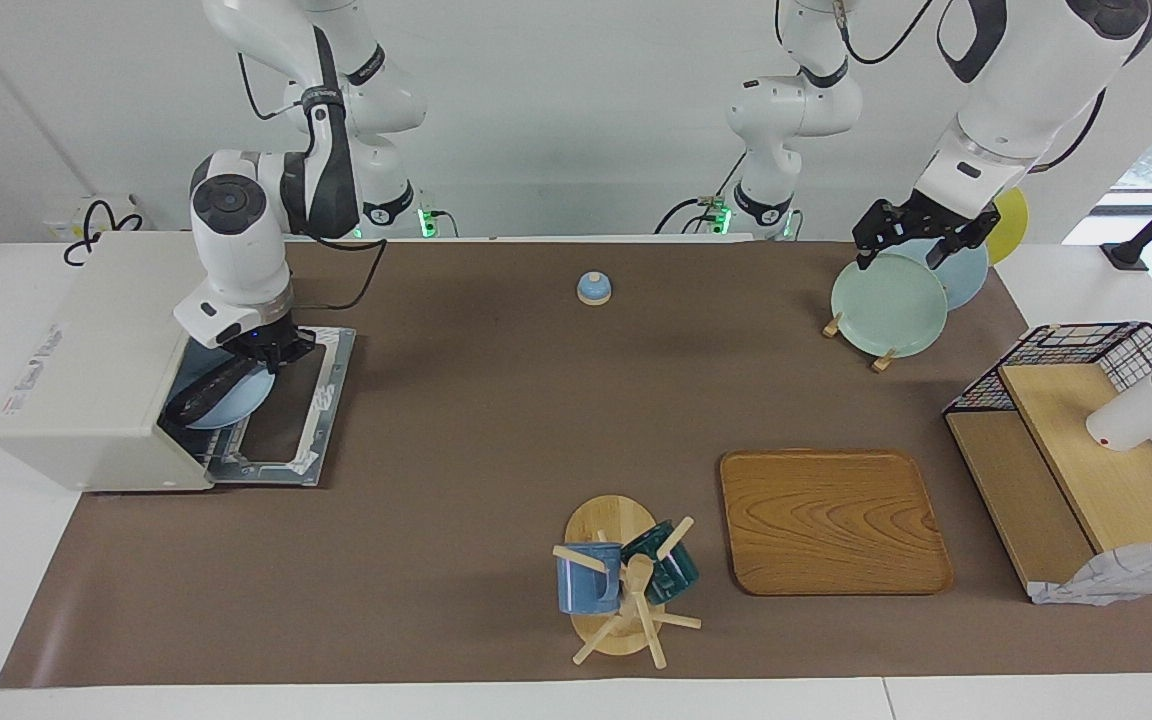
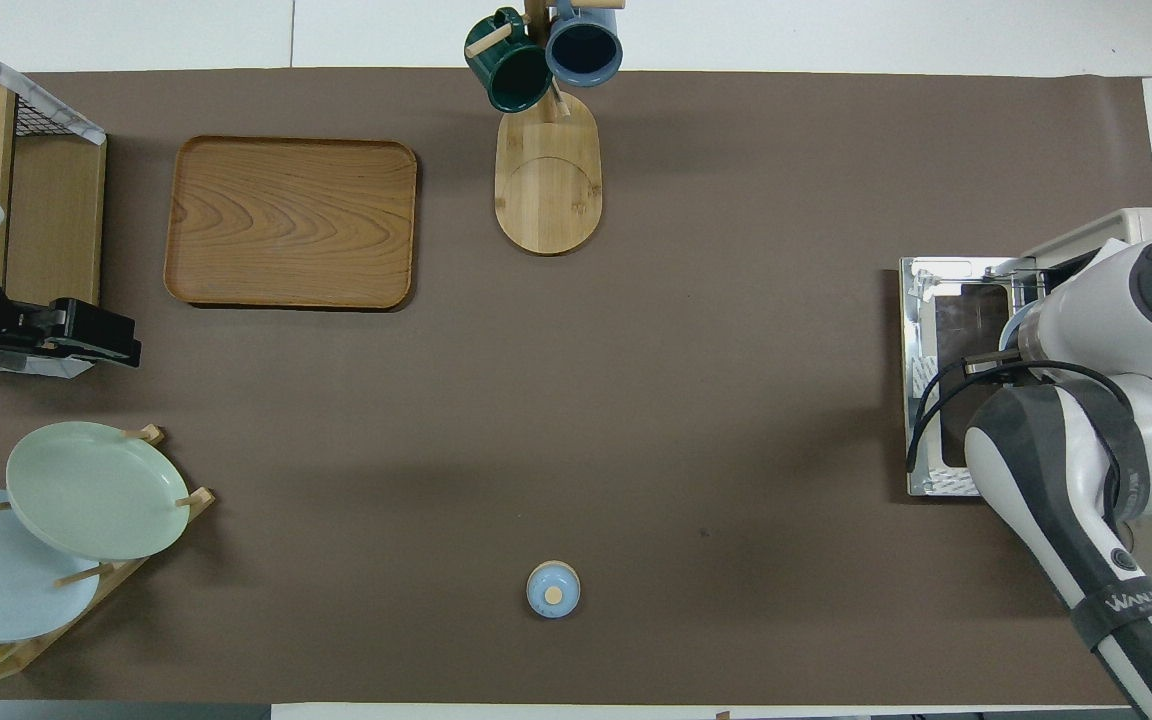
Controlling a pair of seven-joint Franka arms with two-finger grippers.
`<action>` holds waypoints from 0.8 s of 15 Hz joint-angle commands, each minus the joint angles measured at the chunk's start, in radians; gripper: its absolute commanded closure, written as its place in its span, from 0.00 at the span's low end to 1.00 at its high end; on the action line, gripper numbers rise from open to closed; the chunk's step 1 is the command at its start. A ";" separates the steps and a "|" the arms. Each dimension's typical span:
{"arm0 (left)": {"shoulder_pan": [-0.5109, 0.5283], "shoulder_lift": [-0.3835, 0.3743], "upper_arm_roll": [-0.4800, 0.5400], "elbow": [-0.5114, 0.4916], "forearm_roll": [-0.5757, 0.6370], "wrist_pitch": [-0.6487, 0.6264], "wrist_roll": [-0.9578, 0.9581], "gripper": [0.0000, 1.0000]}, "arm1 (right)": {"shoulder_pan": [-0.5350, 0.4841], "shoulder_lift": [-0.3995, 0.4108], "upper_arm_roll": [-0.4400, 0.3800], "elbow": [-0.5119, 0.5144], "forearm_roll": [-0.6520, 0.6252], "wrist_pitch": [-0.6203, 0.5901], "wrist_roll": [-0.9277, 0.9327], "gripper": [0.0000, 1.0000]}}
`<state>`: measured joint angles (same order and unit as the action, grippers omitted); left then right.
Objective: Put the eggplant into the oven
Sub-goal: 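Release the eggplant inside the oven and withdraw the right gripper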
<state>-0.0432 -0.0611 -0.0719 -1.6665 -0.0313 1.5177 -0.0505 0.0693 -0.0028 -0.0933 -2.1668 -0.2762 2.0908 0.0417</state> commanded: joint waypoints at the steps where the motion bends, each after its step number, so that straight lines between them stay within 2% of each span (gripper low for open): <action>1: 0.017 0.001 -0.008 0.010 -0.009 -0.013 -0.002 0.00 | -0.028 -0.025 0.012 -0.033 0.061 0.018 -0.057 0.97; 3: 0.016 0.001 -0.008 0.010 -0.009 -0.016 -0.002 0.00 | -0.034 -0.025 0.012 -0.033 0.068 0.015 -0.075 0.91; 8: 0.017 0.001 -0.008 0.010 -0.009 -0.014 -0.002 0.00 | -0.039 -0.025 0.012 -0.028 0.068 0.005 -0.077 0.89; 12: 0.017 0.001 -0.008 0.010 -0.009 -0.014 -0.002 0.00 | -0.016 -0.025 0.015 0.048 0.138 -0.099 -0.077 0.89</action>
<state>-0.0410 -0.0611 -0.0717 -1.6665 -0.0313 1.5175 -0.0505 0.0561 -0.0087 -0.0897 -2.1596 -0.1958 2.0496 0.0020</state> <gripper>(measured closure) 0.000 0.890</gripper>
